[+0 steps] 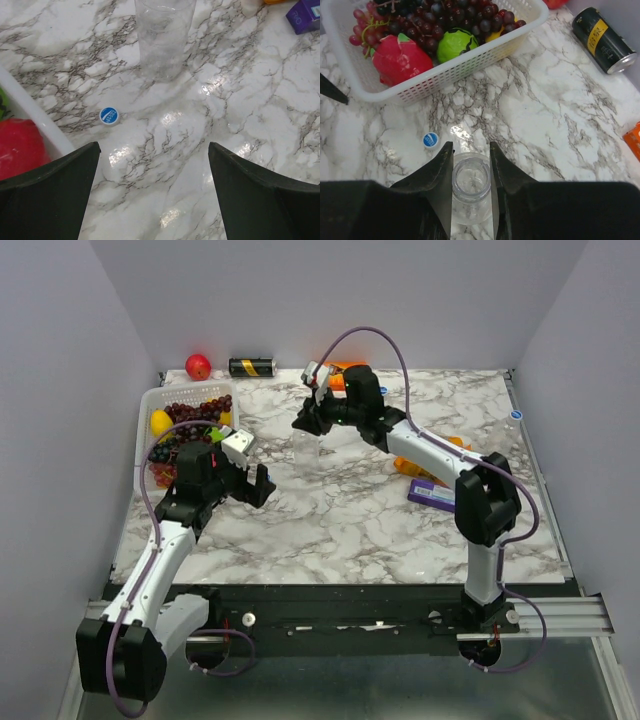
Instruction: Screw on the bottle caps
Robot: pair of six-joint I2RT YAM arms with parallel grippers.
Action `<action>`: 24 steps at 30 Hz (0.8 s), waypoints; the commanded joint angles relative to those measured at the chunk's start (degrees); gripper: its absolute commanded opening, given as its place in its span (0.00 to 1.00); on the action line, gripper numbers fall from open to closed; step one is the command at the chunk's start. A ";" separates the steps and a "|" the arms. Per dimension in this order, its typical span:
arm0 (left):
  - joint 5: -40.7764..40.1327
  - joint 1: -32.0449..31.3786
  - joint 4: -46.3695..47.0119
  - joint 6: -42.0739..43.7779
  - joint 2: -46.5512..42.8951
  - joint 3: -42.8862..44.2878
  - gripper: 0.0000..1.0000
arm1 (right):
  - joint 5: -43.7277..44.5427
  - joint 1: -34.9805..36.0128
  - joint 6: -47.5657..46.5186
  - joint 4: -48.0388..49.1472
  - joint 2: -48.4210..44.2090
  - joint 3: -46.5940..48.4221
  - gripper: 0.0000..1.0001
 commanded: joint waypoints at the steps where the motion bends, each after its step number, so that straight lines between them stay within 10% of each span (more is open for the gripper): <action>1: 7.05 -0.38 10.08 1.92 3.27 -2.45 0.99 | -5.61 0.27 3.91 -3.85 -6.13 0.17 0.01; 24: 7.49 -10.58 26.45 -4.05 14.71 -2.81 0.99 | -14.50 0.45 23.17 -0.70 -10.62 0.44 0.01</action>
